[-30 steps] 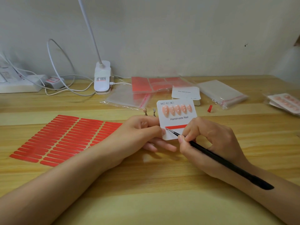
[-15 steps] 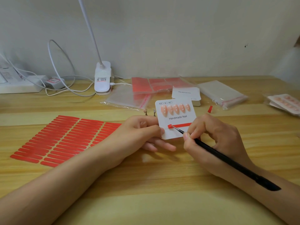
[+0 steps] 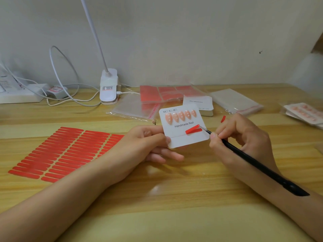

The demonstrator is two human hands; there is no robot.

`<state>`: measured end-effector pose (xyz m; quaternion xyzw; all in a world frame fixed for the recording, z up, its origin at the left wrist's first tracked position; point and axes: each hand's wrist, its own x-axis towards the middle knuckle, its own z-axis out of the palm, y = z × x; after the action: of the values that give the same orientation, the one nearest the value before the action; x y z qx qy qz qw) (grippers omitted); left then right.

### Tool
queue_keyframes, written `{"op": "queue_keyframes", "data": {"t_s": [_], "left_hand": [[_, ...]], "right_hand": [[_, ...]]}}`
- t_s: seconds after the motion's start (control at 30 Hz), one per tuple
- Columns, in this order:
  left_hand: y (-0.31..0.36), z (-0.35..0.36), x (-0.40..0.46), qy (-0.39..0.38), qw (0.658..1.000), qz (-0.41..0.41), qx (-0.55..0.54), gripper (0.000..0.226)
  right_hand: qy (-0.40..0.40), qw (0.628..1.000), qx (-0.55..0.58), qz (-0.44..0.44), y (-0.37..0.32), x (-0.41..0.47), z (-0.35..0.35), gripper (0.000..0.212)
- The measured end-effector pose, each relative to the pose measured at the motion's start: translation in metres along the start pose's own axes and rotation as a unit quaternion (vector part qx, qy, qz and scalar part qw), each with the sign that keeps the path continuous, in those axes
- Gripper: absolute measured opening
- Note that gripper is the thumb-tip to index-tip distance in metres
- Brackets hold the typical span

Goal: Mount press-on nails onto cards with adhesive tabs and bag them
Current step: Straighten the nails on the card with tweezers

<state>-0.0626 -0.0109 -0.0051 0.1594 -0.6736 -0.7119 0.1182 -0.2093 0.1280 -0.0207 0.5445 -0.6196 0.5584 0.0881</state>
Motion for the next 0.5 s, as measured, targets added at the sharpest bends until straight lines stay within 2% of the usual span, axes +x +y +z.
{"op": "queue_keyframes", "data": {"t_s": [0.5], "left_hand": [[0.0019, -0.0012, -0.0006, 0.005, 1.000, 0.002, -0.017, 0.045]], "right_hand": [[0.021, 0.998, -0.011, 0.055, 0.0062, 0.0050, -0.0061, 0.015]]}}
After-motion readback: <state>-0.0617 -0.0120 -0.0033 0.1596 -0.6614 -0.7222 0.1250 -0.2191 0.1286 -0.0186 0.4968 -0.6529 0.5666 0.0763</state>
